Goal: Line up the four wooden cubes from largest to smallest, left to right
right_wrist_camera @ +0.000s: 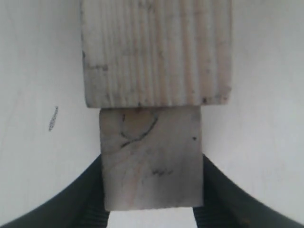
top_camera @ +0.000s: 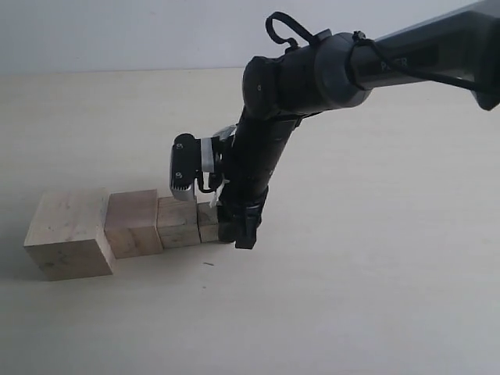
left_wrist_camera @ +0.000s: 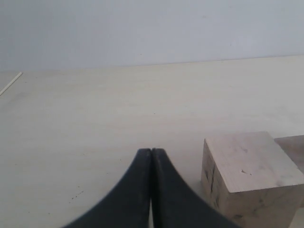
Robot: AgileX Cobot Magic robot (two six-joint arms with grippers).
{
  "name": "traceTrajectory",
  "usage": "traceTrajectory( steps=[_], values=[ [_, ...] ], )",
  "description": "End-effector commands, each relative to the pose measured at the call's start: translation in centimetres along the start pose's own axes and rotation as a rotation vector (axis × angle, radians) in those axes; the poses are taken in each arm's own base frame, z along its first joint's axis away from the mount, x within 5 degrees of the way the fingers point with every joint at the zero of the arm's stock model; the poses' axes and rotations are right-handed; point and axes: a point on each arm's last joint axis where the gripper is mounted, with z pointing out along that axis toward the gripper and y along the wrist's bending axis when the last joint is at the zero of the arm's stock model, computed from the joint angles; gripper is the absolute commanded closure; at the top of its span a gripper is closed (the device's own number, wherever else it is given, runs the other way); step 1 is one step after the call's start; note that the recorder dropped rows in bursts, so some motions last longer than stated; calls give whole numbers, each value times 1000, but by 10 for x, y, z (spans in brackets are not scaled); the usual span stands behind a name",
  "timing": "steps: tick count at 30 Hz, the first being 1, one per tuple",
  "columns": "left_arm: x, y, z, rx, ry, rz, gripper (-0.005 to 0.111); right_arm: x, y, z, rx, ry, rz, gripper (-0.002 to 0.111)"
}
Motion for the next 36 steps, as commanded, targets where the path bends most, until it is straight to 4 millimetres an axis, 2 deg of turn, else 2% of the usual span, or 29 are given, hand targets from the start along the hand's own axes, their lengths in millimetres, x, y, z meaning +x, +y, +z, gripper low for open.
traceTrajectory(
  steps=[1,8,10,13,20,24,27,30,33,34,35,36],
  values=[
    [0,0,0,-1,-8,0,107,-1,-1,6,17,-2,-14,108],
    [0,0,0,-1,-8,0,107,-2,-1,6,23,-7,-3,108],
    [0,0,0,-1,-8,0,107,-2,-1,6,23,-7,-4,103],
    [0,0,0,-1,-8,0,107,-2,-1,6,23,-7,-4,92],
    [0,0,0,-1,-8,0,107,-1,1,6,3,-1,-1,53],
    [0,0,0,-1,-8,0,107,-3,2,-1,1,-3,-7,38],
    [0,0,0,-1,-8,0,107,-9,4,-23,27,-25,41,33],
    [0,0,0,-1,-8,0,107,-10,6,-64,105,-5,117,32],
    [0,0,0,-1,-8,0,107,-4,14,-124,256,77,168,33],
    [0,0,0,-1,-8,0,107,1,20,-153,329,87,223,37],
    [0,0,0,-1,-8,0,107,4,24,-174,373,59,302,42],
    [0,0,0,-1,-8,0,107,7,32,-199,403,2,376,52]
  ],
)
